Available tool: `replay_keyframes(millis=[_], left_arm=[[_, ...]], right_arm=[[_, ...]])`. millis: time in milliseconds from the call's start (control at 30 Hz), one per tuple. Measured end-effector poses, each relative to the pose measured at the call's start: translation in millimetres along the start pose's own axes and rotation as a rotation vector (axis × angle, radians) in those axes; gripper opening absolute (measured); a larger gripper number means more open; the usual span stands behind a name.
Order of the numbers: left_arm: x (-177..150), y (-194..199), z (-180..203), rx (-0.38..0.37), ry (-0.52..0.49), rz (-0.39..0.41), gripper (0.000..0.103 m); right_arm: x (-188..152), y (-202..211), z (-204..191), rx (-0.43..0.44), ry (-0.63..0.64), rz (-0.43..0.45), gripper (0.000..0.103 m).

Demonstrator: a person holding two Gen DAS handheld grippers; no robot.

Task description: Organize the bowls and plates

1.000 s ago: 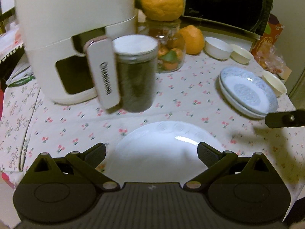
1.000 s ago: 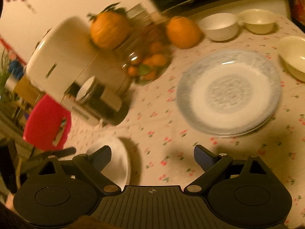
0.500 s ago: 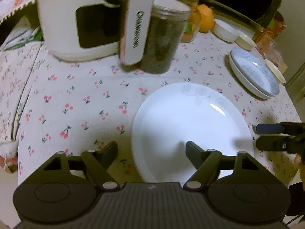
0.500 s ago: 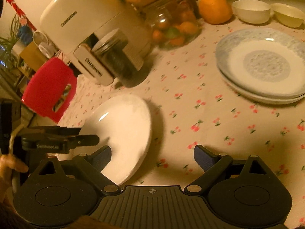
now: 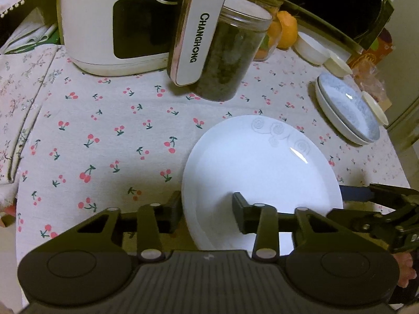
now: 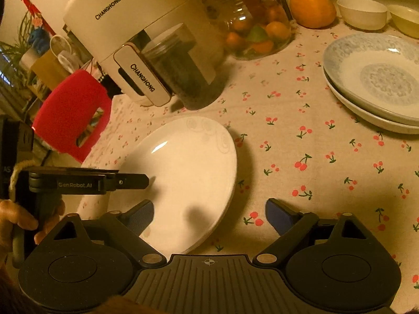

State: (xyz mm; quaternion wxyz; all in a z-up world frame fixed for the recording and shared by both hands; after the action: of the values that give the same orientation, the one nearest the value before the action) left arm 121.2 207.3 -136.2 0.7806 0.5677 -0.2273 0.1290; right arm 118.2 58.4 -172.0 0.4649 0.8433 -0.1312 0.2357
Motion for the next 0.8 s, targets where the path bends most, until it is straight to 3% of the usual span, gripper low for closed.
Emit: replay_keyframes(millis=[33,100,200,400,533,800], left_arm=[[-0.4,0.2,0.7,0.006,-0.008,0.001,0.035],[-0.4,0.1,1.2,0.015,-0.015,0.003,0.035],[0.4,0.0,-0.7,0.023,-0.006,0.006,0.031],[2.4,-0.9,-0.9,0.037,-0.007,0.009,0.027],[5.8,-1.4,4.5,0.018,0.011,0.015,0.022],[22.3,-3.1,28.3,0.007,-0.002,0.05,0.022]], right_arm=[[0.1,-0.1,-0.1,-0.005,0.006,0.003,0.079],[-0.3,-2.0,-0.3,-0.004,0.009,-0.003,0.057],[-0.8,-5.1,-0.2,0.001,0.0,-0.01,0.039],[0.7,-5.4,7.6,-0.027,-0.023,-0.011,0.022],[4.6,-0.2,17.7,-0.045,-0.05,-0.005,0.021],[17.3,15.9,34.5,-0.086,-0.078,-0.009,0.02]])
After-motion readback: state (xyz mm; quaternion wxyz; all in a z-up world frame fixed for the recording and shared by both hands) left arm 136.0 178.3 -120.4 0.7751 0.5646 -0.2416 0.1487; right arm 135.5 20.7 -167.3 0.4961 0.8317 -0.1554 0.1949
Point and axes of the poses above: each gripper's, at about its wrist camera, not at the fingertips, and y roughly against the way its jaws point, z to its right, x to its top, the point moved 10 cm from there along -y, roughly the way its jaws point
